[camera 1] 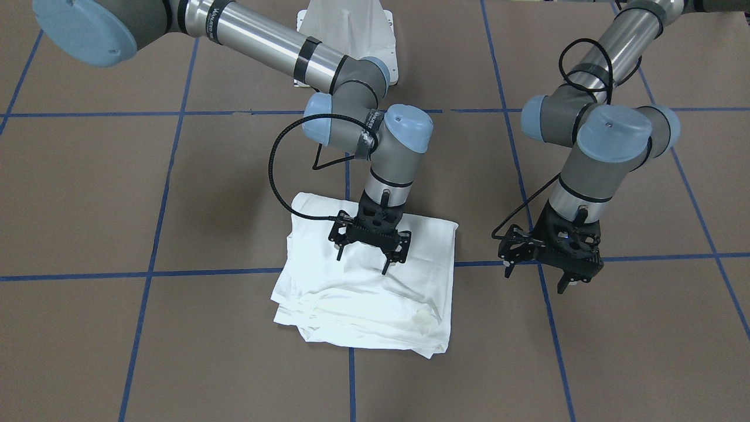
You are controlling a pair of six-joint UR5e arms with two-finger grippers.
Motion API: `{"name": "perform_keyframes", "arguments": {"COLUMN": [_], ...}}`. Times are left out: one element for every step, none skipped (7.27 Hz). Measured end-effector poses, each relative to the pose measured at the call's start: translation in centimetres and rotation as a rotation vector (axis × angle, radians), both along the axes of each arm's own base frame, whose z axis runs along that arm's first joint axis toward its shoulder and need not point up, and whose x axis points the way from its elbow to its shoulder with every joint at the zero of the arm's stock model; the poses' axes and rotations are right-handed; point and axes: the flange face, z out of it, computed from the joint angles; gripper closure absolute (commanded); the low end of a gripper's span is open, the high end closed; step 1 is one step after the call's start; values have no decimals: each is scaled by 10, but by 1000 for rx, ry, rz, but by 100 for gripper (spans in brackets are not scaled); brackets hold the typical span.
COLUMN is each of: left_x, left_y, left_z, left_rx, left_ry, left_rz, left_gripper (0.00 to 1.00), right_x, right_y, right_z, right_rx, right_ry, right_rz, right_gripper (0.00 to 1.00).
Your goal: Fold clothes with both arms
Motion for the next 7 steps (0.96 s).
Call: {"name": "perform_keyframes", "arguments": {"left_x": [0, 0, 0, -1, -1, -2, -6], "left_y": [0, 0, 0, 0, 1, 2, 6], "left_z": [-1, -1, -1, -1, -1, -1, -1], "left_rx": [1, 1, 1, 0, -1, 0, 3], "left_ry": [1, 1, 2, 2, 4, 5, 10], "left_rz": [1, 1, 0, 0, 1, 1, 4], "left_gripper": [0, 0, 0, 0, 0, 0, 0], "right_x": [1, 3, 12, 29, 55, 91, 139], "right_y": [-10, -22, -40, -61, -90, -122, -152], "right_z": [16, 31, 44, 56, 67, 74, 74], "right_rx": [12, 21, 28, 32, 34, 33, 14], "right_ry": [32, 54, 79, 107, 142, 170, 165], "right_rz": [23, 40, 54, 65, 77, 66, 2], "right_gripper": [0, 0, 0, 0, 0, 0, 0]}}
